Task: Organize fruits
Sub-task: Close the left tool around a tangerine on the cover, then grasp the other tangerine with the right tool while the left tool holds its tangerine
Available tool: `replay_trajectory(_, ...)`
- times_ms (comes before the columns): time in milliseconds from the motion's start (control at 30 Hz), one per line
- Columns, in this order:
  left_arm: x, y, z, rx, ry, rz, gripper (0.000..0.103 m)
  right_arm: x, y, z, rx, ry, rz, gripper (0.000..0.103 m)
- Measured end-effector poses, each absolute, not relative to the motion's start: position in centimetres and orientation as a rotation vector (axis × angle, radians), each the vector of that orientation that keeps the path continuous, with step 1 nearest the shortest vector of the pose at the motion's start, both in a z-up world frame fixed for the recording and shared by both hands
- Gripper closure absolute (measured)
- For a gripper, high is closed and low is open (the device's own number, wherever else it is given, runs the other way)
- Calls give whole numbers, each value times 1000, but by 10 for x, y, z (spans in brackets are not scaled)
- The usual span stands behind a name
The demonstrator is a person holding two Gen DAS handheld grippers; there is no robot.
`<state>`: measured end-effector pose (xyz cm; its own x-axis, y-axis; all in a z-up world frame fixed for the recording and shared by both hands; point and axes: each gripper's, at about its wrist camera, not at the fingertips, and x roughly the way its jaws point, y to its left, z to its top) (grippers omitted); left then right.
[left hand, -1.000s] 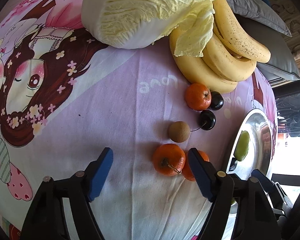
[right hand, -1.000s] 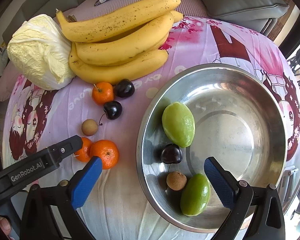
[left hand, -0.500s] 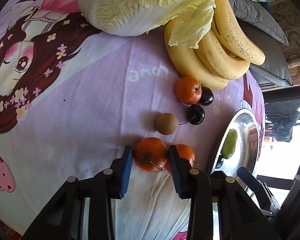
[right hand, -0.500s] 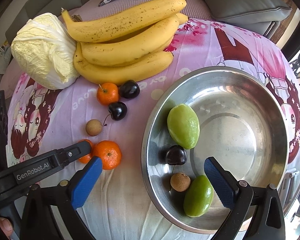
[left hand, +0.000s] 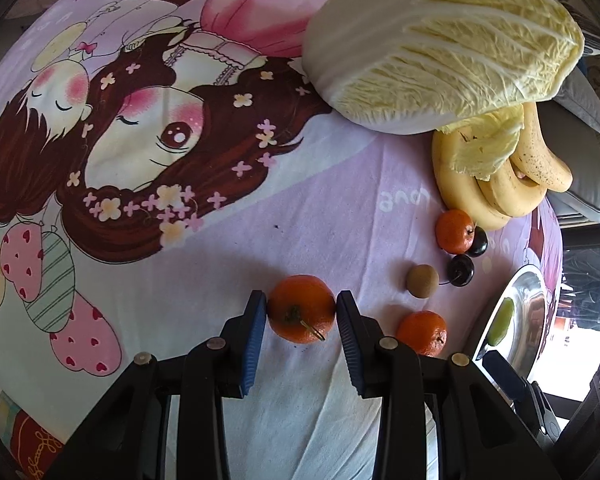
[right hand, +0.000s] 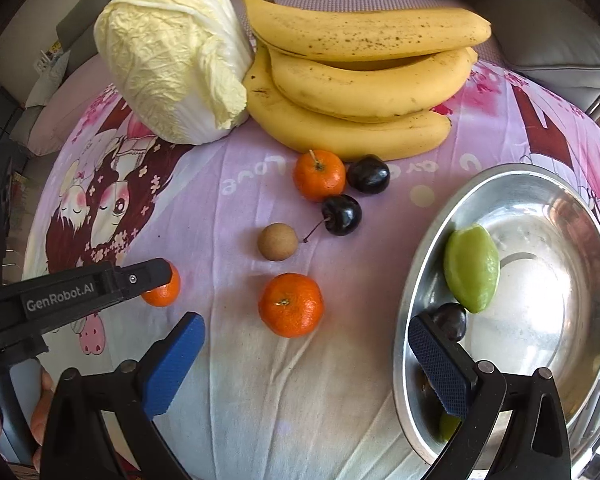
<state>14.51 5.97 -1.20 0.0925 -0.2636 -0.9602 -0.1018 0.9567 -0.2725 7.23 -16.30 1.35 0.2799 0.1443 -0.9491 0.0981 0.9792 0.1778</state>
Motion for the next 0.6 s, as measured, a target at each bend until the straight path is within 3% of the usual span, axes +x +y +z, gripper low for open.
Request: replay_trajectory(600,151,86,-11,-371,1491,-110,66,94,-144,-21,242,1350,32,1)
